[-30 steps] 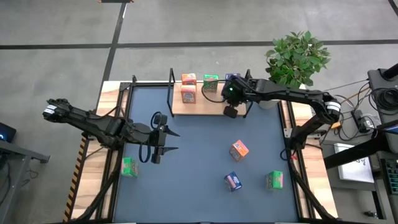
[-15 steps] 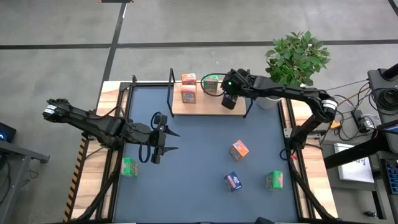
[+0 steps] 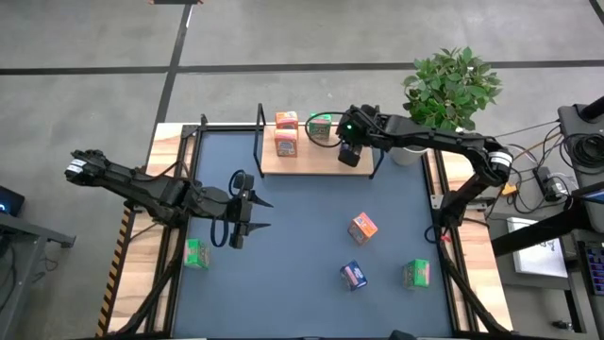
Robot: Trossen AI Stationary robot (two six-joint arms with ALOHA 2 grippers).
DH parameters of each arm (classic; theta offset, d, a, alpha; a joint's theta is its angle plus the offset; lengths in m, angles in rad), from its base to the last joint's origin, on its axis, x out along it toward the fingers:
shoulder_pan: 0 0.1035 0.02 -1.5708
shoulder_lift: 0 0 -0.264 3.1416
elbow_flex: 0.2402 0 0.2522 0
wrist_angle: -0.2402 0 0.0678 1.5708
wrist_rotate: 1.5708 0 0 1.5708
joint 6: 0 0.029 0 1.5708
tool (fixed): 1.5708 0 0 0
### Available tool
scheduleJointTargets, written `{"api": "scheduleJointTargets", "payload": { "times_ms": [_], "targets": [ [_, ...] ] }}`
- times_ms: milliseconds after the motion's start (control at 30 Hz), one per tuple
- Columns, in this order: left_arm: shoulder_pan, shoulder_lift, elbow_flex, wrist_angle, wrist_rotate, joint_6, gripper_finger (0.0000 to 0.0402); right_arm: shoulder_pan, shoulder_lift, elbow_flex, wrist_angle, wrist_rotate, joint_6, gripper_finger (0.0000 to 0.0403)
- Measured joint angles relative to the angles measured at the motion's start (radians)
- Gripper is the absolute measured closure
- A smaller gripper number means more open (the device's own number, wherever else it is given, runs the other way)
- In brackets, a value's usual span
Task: Stack cereal on shelf
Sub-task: Put the left blue cereal box on the shelf
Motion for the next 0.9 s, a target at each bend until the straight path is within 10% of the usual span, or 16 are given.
{"api": "scheduleJointTargets", "payload": {
  "times_ms": [900],
  "targets": [
    [0.000,0.000,0.000,-0.011,0.000,-0.024,0.0193,0.000,-0.003,0.045,-0.066,-0.053,0.039,0.0394]
  ]
}}
